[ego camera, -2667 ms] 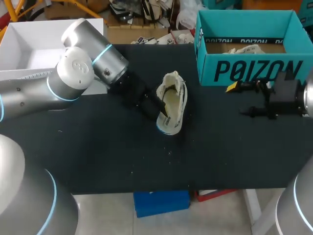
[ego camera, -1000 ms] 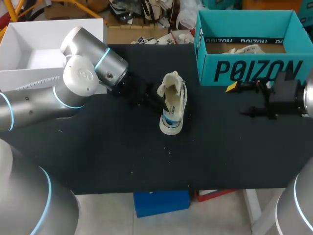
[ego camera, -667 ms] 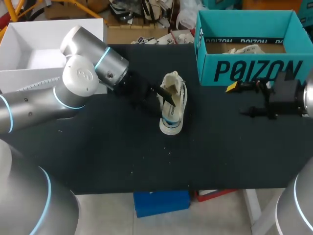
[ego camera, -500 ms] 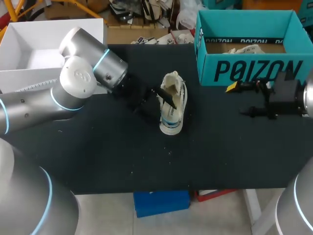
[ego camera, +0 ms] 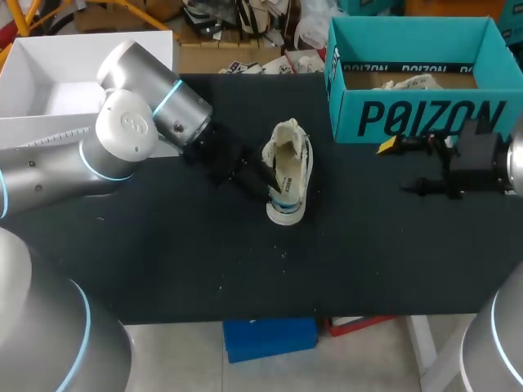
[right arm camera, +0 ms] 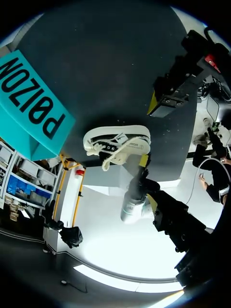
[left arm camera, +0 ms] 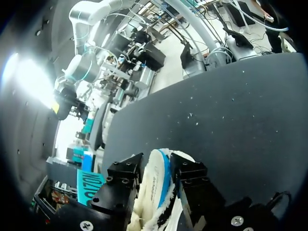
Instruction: Take the shoe out of the shoebox, open the shoe tongue, remove and reinsert the insole, then place the shoe into the shoebox
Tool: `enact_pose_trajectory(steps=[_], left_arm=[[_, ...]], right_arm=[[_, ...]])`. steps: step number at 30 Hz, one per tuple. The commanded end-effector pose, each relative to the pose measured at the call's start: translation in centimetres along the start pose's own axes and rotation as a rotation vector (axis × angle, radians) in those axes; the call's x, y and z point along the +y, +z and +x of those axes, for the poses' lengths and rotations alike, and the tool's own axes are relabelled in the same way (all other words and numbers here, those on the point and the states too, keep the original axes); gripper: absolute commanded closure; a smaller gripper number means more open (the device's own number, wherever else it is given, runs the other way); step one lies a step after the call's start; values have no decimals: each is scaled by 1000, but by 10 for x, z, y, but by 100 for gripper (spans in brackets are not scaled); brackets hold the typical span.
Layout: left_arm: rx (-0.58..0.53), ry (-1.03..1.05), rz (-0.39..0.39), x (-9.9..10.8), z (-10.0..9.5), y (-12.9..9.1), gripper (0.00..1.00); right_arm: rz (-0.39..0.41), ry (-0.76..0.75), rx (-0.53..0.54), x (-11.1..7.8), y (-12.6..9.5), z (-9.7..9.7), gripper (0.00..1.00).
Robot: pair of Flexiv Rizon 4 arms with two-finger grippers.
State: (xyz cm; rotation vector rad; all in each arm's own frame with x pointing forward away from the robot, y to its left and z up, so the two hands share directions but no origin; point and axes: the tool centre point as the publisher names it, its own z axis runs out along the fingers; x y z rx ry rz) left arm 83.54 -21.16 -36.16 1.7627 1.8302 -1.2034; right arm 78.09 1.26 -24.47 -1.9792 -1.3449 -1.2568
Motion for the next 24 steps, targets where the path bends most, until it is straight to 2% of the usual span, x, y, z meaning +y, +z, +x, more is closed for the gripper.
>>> enact_pose_trajectory(steps=[1,2,3,4,14,24], left_arm=[[14,-4,0,1,-1,0,82],[18,-5,2,2,-1,1,85],[27,-8,4,3,0,1,96],[32,-8,6,3,1,1,100],[42,-16,-19,9,5,1,100],[30,-19,-61,21,0,6,100]], right_arm=[[1,1,-2,0,0,1,0],[1,1,-2,0,0,1,0],[1,1,-2,0,0,1,0],[1,1,-2,0,0,1,0],[1,1,-2,0,0,1,0],[1,1,-2,0,0,1,0]])
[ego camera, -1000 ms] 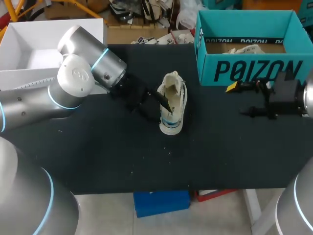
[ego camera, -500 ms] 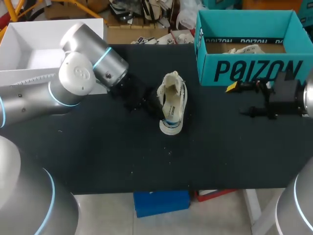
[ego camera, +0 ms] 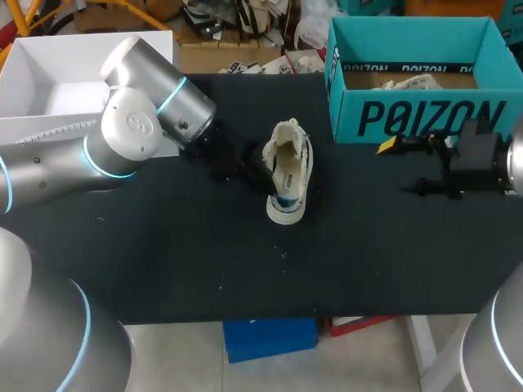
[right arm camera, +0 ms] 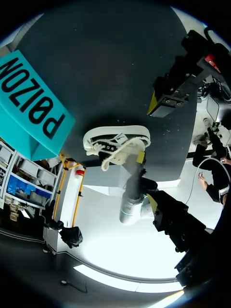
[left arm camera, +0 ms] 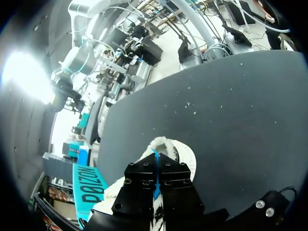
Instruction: Take the shoe out of the shoebox, open the shoe tongue, remove and reinsert the insole, then place the shoe into the shoebox
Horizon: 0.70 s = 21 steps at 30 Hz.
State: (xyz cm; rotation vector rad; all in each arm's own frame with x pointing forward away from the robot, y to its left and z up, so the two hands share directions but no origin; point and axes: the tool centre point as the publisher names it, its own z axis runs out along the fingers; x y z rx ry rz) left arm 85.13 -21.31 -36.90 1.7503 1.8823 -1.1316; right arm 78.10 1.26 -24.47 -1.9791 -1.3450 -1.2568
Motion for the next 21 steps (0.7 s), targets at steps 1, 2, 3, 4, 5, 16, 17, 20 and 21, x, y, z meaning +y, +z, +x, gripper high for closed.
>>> enact_pose_trajectory(steps=[1,2,3,4,5,16,17,20,21], left_arm=[[1,-4,-16,4,-2,7,100],[2,-3,-18,4,-2,7,100],[2,-4,-20,5,-3,8,100],[2,-5,-22,5,-4,8,100],[6,-7,-24,5,-4,8,100],[67,-14,41,-8,-5,13,0],[68,-3,43,-11,-7,10,0],[81,26,37,-20,-16,-3,0],[88,36,30,-22,-19,-8,0]], right_arm=[[1,1,-2,0,0,1,0],[1,1,-2,0,0,1,0],[1,1,-2,0,0,1,0],[1,1,-2,0,0,1,0],[1,1,-2,0,0,1,0],[1,1,-2,0,0,1,0],[1,1,-2,0,0,1,0],[1,1,-2,0,0,1,0],[1,1,-2,0,0,1,0]])
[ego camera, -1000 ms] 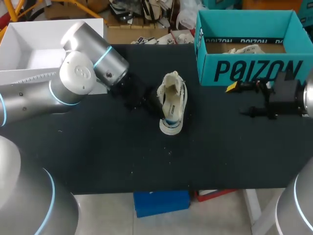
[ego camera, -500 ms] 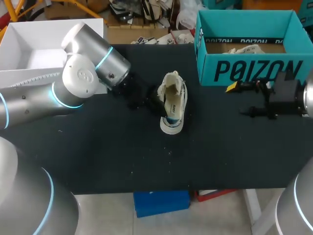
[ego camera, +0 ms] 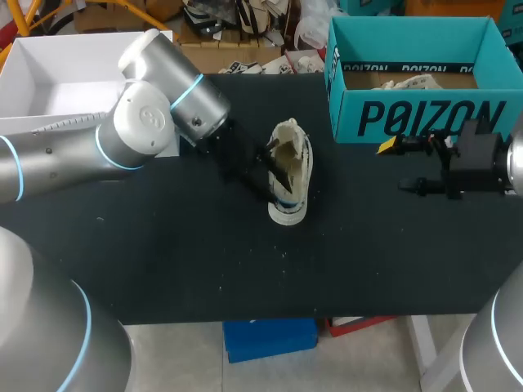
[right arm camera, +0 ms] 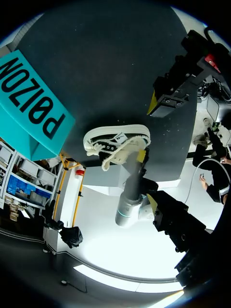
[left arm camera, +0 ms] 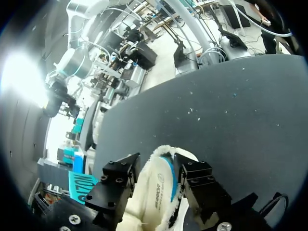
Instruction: Take the shoe out of the shoebox, open the shoe tongue, remove and reinsert the insole, then place the shoe into the shoebox
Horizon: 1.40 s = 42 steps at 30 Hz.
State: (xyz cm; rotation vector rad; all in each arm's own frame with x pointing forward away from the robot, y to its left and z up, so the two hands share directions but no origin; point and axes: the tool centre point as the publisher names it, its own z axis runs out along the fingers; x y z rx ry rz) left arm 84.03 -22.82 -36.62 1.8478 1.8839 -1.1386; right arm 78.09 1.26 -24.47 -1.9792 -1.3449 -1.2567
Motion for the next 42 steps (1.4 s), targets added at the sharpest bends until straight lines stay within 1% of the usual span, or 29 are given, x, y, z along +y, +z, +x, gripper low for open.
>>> enact_pose_trajectory(steps=[1,2,3,4,5,9,12,14,20,24,31,34,42], left_arm=[[32,22,-25,-15,-10,-25,10],[41,29,-31,-17,-12,-28,37],[53,33,-34,-19,-13,-31,59],[68,32,-34,-20,-13,-32,84],[83,32,-36,-21,-13,-33,100],[164,35,-75,-22,-8,-34,100],[238,28,-94,-18,0,-32,100],[260,28,-106,-16,3,-30,100],[280,16,-124,-9,9,-23,100],[319,26,-143,-3,12,-20,100],[314,17,-150,6,14,-14,100],[337,19,-156,9,16,-11,100],[352,3,-148,17,23,-2,100]], right_arm=[[0,1,-2,0,0,1,0],[0,1,-2,0,0,1,0],[0,1,-2,0,0,1,0],[0,1,-2,0,0,1,0],[0,1,-2,0,0,1,0],[0,1,-2,0,0,1,0],[0,1,-2,0,0,1,0],[0,1,-2,0,0,1,0],[0,1,-2,0,0,1,0],[0,1,-2,0,0,1,0],[0,1,-2,0,0,1,0],[0,1,-2,0,0,1,0],[0,1,-2,0,0,1,0]])
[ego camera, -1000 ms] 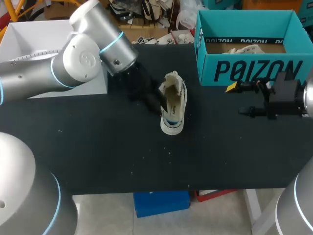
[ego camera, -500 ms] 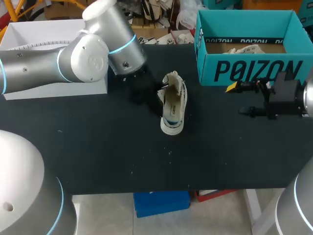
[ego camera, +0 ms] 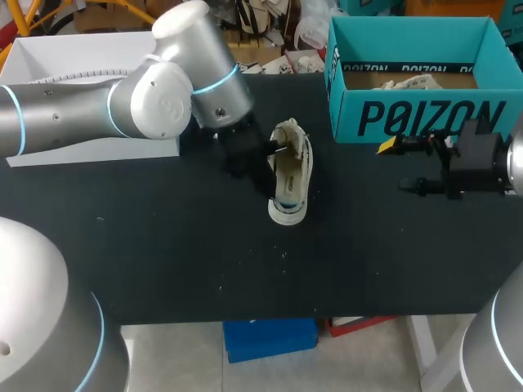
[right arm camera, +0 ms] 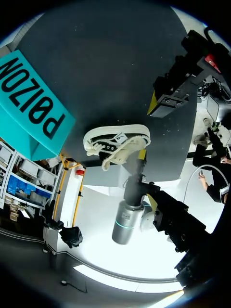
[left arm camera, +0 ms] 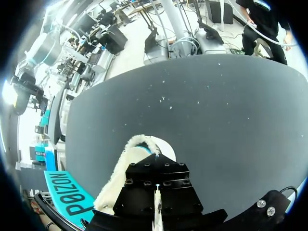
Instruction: Take the shoe out of the shoebox, open the shoe tongue, remove and reinsert the insole, then place the shoe into the shoebox
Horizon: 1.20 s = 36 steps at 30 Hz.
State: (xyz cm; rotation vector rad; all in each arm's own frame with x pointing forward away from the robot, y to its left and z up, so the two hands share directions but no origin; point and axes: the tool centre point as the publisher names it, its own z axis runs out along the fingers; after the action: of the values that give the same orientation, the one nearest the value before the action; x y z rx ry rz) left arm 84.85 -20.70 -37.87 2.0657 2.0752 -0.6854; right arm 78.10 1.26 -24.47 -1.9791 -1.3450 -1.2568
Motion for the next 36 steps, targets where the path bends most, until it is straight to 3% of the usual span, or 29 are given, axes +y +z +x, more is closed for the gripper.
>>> enact_pose_trajectory(steps=[1,10,21,36], left_arm=[[11,-2,-2,8,-2,8,100],[36,1,19,10,-7,14,100],[25,12,30,1,-11,-5,100],[108,88,-22,12,-21,20,100]], right_arm=[[0,1,-2,0,0,1,0],[0,1,-2,0,0,1,0],[0,1,-2,0,0,1,0],[0,1,-2,0,0,1,0]])
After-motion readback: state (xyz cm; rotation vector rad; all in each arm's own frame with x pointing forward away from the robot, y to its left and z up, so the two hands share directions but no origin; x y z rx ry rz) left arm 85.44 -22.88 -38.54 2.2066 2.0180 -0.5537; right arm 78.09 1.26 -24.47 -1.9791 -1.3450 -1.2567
